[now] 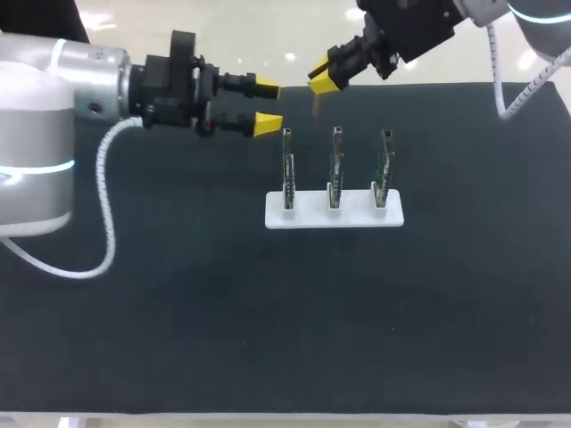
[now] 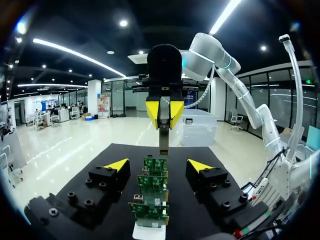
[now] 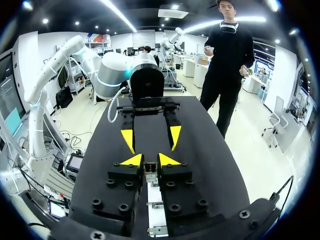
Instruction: Pick up the optical module with the left hand, and insert it into the network port with the right hand.
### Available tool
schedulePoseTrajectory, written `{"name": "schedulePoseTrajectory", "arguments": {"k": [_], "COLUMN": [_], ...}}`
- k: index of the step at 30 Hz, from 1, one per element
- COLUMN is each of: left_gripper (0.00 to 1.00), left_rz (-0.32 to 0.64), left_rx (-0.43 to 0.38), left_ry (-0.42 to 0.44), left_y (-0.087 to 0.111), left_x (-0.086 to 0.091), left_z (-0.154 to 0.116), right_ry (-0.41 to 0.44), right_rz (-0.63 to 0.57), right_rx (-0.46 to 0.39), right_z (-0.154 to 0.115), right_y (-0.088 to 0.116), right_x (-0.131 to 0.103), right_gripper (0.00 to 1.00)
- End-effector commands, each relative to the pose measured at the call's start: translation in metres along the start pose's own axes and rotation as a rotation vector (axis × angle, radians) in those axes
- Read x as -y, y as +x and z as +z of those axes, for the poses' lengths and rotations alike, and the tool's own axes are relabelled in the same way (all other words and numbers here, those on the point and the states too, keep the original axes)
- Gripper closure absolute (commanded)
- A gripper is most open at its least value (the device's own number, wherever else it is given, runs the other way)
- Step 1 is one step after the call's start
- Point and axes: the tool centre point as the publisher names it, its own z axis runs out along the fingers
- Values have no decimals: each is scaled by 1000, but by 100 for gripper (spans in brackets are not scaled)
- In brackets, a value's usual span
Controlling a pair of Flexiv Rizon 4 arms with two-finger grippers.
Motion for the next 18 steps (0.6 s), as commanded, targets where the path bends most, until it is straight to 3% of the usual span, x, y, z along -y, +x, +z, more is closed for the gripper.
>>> {"name": "schedulePoseTrajectory", "arguments": {"k": [1, 8, 10, 18], "left_gripper": [0, 0, 0, 0], "left_rz": [10, 22, 27, 27], "left_rx": [-56, -198, -163, -163], "left_ry": [44, 75, 122, 122], "left_y": [0, 3, 2, 2], "left_x": [-7, -16, -16, -16], "left_z": [-20, -46, -50, -50], "right_ry": [2, 8, 8, 6], "right_rz": [0, 0, -2, -1], "right_rx": [-1, -6, -6, -11], "right_z": [3, 5, 6, 6], "right_y": [0, -1, -2, -5], "right_x": [2, 5, 6, 7], "right_gripper": [100, 100, 100, 100]}}
